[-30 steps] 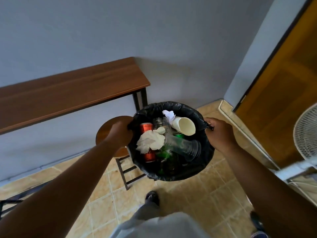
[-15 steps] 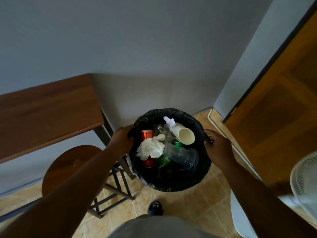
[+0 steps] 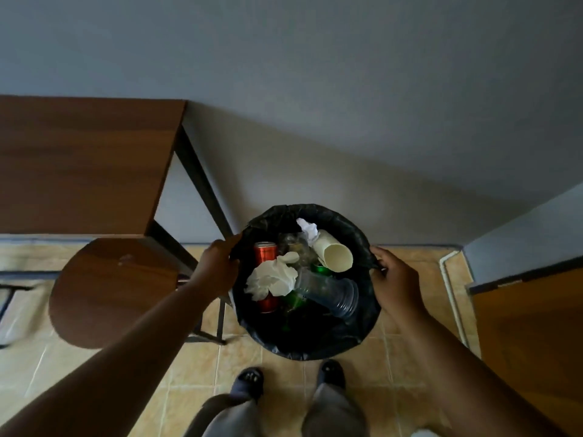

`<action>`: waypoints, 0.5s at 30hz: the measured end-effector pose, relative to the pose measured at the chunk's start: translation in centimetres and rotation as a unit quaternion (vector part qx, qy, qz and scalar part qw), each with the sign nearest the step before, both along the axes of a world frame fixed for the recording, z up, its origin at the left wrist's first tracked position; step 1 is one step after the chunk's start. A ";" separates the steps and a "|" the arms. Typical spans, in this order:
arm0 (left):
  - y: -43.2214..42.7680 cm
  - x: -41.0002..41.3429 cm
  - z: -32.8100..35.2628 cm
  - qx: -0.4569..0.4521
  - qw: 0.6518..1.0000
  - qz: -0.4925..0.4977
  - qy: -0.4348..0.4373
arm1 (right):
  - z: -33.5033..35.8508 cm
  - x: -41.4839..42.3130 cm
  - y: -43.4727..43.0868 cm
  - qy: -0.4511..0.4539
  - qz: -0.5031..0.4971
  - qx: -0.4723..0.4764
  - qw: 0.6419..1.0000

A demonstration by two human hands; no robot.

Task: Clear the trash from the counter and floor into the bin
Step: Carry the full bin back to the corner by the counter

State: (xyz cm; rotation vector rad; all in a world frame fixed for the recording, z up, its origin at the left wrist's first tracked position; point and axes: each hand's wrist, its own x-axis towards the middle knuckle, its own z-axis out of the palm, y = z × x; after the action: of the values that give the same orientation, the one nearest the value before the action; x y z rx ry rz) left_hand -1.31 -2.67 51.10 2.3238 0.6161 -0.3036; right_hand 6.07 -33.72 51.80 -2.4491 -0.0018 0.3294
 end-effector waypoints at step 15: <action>1.7 2.9 -30.8 -0.031 0.993 0.109 0.038 | -31.5 11.6 4.5 0.032 0.128 -0.029 0.991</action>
State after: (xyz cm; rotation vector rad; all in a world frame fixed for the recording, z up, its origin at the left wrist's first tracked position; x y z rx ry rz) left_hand 1.62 -0.92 20.35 2.1706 0.8776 -0.3064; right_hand 17.67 -29.20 20.28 -2.4984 -0.2859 0.5270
